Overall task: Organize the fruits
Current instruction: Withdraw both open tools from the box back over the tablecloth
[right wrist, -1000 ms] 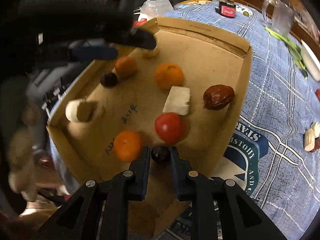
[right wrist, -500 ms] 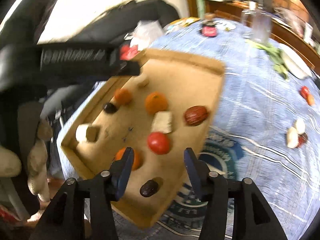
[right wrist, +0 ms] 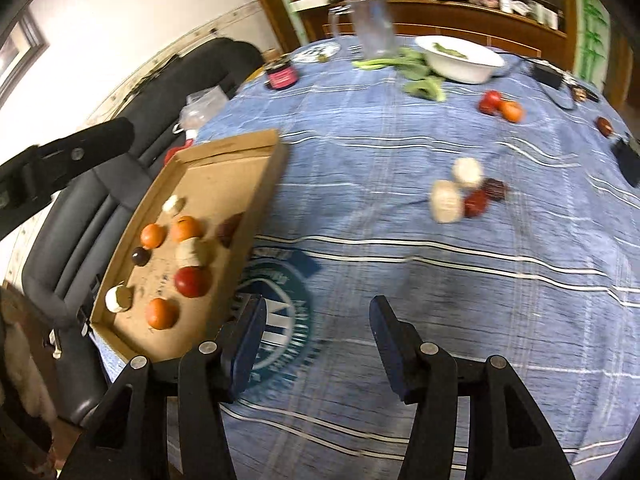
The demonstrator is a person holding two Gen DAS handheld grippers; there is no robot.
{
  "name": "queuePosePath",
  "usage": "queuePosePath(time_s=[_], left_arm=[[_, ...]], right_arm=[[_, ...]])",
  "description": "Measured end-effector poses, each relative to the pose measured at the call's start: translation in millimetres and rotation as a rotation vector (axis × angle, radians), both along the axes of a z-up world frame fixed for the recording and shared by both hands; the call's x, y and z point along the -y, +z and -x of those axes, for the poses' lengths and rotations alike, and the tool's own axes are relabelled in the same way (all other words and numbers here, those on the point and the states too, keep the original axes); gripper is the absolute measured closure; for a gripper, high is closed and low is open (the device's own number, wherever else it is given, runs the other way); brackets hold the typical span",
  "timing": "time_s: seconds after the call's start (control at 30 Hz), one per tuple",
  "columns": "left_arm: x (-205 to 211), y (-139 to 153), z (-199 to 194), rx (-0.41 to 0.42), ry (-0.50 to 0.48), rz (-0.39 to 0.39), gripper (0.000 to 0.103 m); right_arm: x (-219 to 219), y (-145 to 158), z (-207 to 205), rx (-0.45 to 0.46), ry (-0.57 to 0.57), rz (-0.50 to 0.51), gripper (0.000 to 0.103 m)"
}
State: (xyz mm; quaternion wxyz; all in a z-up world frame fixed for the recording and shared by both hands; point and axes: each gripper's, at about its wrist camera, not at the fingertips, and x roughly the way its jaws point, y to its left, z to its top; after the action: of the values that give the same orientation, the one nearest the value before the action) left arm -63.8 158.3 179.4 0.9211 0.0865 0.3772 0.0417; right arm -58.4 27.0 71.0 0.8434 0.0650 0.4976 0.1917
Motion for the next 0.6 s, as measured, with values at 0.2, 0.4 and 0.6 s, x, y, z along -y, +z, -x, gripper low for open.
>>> queuePosePath(time_s=[0.2,0.4,0.6], left_arm=[[42.8,-1.1,0.9,-0.013,-0.032,-0.026,0.03],[69.4,-9.0,1.2,-0.039,-0.043,-0.032,0.03],[82.7,-19.1,-1.8,-0.074,-0.042,-0.02,0.03]], right_arm=[[37.6,1.3,2.3,-0.003,-0.027,-0.004,0.045],[62.6,-4.8,3.6,-0.019,-0.041,-0.014,0.045],[79.6,-12.4,1.9,-0.04,-0.047,-0.017,0.045]])
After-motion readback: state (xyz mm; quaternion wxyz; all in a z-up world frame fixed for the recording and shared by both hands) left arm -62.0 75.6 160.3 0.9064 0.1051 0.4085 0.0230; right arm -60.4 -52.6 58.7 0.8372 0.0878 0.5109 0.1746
